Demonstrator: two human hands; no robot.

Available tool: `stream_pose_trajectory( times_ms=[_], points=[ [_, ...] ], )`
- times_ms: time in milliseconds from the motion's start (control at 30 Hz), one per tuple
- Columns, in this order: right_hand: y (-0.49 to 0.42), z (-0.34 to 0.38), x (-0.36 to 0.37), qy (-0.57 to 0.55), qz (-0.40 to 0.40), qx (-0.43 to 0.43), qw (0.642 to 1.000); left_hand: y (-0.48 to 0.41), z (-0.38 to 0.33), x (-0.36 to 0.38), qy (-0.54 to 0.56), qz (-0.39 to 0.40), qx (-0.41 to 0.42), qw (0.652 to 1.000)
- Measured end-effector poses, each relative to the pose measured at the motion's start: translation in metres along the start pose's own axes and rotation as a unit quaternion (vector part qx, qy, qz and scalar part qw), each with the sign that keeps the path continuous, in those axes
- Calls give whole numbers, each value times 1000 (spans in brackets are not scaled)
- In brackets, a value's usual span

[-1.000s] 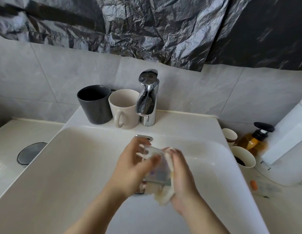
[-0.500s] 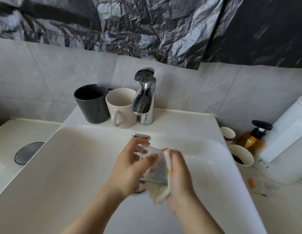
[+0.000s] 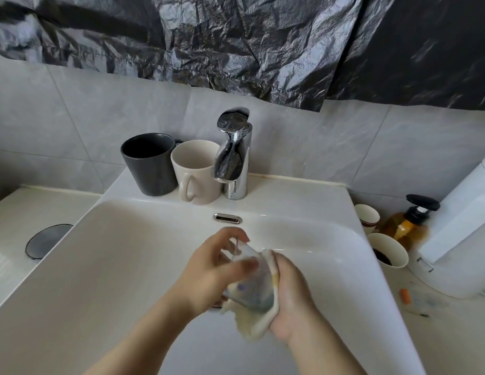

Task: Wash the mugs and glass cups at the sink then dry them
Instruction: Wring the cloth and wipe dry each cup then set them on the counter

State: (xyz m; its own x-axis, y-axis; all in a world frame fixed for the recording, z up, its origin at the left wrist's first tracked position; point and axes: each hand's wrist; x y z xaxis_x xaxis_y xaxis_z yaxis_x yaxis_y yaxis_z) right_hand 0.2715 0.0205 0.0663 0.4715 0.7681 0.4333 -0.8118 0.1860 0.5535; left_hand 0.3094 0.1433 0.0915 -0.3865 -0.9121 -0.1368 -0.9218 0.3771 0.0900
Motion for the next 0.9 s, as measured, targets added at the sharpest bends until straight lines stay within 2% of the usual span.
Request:
stream_pose_trajectory(
  times_ms=[33, 67, 200, 300, 367, 467, 533, 600, 667, 733, 800, 900],
  points=[
    [2, 3, -2, -42, 30, 54, 997, 0, 0, 0, -29, 10, 23, 999],
    [1, 4, -4, -70, 56, 66, 994, 1, -1, 0, -32, 13, 21, 999],
    [2, 3, -2, -122, 71, 40, 989, 1, -2, -3, 53, 29, -2, 998],
    [-3, 1, -3, -113, 17, 10, 993, -2, 4, 2, 113, 14, 15, 993],
    [-5, -2, -2, -82, -11, 1, 997, -5, 9, 9, 164, -13, -4, 986],
    [-4, -8, 8, 56, -96, -36, 993, -9, 9, 11, 250, -29, -72, 965],
    [-3, -7, 13, 103, -158, -148, 971, -11, 8, 4, 243, 1, -139, 960],
    [1, 1, 15, 96, -147, -251, 952, -12, 10, 0, 223, 49, -196, 954],
    [5, 6, 15, 104, -135, -317, 933, -13, 14, -2, 215, 85, -231, 945],
    [9, 11, 11, 121, -145, -348, 918, -14, 14, -3, 200, 122, -240, 942],
    [15, 16, 6, 116, -147, -332, 924, -13, 12, -4, 155, 151, -231, 949],
    [15, 15, 3, 162, -133, -334, 919, -11, 13, -3, 93, 148, -203, 964]
  ],
)
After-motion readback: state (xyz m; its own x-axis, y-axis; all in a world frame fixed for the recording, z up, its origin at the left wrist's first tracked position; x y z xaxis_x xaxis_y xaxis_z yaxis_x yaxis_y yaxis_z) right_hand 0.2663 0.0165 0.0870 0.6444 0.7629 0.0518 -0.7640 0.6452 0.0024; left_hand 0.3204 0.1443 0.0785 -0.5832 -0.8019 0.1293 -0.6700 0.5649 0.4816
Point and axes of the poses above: each hand's wrist, its own y-axis away from the middle knuckle, its own x-axis out of the palm, z = x × y, and after that the axes turned 4 degrees about -z, right-handed
